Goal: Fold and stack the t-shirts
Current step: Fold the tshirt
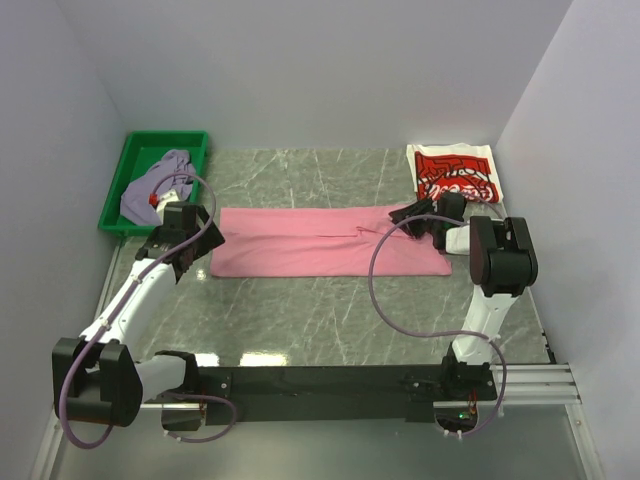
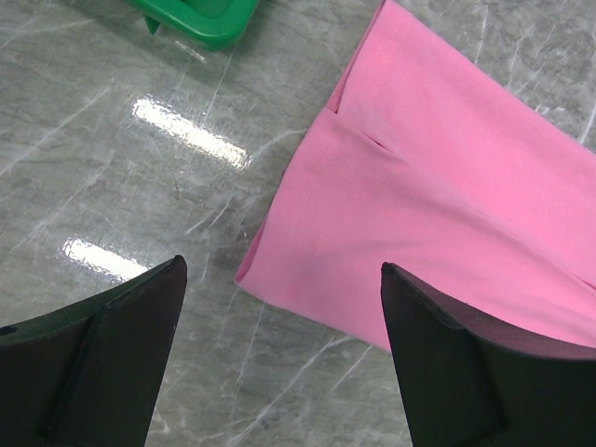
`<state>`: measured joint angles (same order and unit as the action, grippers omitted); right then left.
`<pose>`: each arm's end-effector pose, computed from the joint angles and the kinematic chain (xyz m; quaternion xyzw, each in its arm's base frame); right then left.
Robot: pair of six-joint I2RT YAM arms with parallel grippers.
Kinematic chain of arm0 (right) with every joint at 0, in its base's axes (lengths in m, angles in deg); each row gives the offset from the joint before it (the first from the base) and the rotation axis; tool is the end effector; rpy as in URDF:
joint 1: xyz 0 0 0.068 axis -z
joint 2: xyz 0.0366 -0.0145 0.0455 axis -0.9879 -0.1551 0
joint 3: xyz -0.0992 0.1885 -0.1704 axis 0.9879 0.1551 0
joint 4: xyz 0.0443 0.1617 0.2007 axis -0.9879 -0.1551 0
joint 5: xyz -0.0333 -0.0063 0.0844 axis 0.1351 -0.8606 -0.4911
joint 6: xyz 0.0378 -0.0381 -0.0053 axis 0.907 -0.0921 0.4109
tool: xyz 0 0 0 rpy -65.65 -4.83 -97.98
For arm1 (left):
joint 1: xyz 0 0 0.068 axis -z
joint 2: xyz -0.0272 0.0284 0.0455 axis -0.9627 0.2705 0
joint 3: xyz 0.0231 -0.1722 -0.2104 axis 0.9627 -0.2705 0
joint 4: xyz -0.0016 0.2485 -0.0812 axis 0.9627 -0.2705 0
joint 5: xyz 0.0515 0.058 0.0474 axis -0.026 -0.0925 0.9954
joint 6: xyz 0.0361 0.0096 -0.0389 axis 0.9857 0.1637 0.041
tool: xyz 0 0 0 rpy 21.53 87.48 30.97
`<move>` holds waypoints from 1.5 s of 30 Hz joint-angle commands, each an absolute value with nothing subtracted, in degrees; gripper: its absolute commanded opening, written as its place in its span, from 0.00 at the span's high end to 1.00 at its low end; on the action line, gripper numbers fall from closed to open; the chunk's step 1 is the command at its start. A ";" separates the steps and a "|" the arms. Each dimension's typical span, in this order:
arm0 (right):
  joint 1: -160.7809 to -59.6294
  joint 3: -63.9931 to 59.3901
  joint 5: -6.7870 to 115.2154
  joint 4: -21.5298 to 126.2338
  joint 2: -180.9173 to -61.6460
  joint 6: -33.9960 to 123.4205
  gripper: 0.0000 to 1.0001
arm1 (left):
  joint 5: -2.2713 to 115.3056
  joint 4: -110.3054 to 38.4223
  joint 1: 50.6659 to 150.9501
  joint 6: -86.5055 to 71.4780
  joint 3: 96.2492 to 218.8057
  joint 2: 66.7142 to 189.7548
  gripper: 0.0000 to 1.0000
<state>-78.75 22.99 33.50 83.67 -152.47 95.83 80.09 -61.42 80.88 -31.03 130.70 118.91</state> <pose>0.3788 0.0017 0.1153 0.3200 0.7909 0.4108 0.3215 0.2405 -0.0183 0.2487 -0.2751 0.8718 -0.0228 0.4047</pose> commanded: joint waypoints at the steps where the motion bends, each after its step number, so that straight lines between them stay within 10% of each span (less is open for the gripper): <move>1: -80.55 22.27 33.29 89.86 -148.57 96.52 0.66 | 79.90 -59.49 80.99 -29.95 131.15 119.18 0.09; 25: -87.23 20.87 33.03 96.19 -156.05 99.07 0.66 | 79.28 -59.49 80.99 -29.95 131.33 119.28 0.09; 45: -118.85 -12.79 60.08 38.02 -155.23 64.62 0.50 | 80.16 -59.32 80.90 -30.21 130.97 113.92 0.09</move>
